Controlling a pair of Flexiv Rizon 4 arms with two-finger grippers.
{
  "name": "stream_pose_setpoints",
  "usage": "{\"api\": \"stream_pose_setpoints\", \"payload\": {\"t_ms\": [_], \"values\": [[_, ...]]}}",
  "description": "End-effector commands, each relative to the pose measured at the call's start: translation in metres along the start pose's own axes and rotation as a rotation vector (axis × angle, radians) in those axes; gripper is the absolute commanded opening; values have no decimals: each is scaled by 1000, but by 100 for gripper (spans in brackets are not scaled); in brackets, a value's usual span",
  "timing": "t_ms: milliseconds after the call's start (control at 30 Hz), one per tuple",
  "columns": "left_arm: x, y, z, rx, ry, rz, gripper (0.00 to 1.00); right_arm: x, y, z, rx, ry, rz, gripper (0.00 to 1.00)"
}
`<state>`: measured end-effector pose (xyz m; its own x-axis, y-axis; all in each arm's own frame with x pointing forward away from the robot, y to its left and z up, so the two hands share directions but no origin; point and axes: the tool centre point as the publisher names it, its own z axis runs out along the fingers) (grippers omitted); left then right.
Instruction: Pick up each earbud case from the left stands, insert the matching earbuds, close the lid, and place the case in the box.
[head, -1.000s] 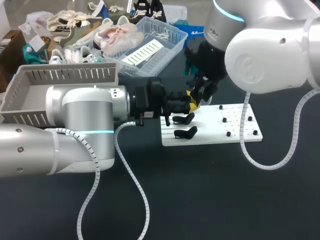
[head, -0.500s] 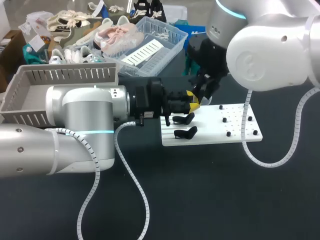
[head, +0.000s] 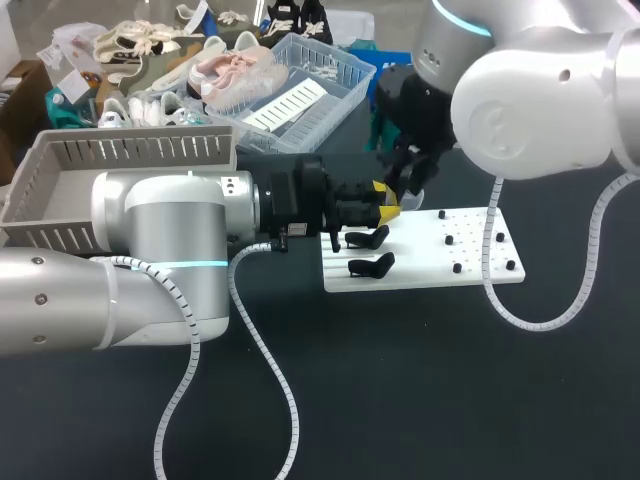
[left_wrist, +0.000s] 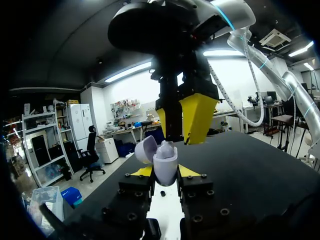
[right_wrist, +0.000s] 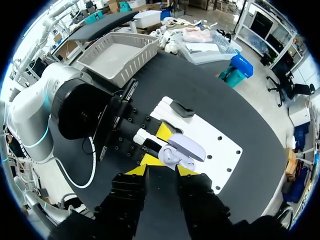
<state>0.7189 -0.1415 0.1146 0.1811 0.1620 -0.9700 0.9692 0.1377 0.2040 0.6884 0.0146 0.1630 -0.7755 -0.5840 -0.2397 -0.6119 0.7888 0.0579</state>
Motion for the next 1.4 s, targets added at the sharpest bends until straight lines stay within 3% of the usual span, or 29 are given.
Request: {"api": "stream_pose_setpoints", "payload": {"t_ms": [33,233,500,900,1100,1400], "values": [[0,0,1,-4,-2,1,0,0,-1,-8,12,-6,0,32],[0,0,1,-4,-2,1,0,-8,-10,-19,39,-30,15,33],[0,0,1,-4,-2,1,0,-33,-26,-23,76,-47,36,33],[0,0,1,-4,-2,1,0,-57,-49,-4,48,-39,76,33],[0,0,1,-4,-2,1,0,-61,-56,4,45,-23,92,33],[0,0,1,-4,-2,1,0,-49,-55,11,44,3,99,34]]}}
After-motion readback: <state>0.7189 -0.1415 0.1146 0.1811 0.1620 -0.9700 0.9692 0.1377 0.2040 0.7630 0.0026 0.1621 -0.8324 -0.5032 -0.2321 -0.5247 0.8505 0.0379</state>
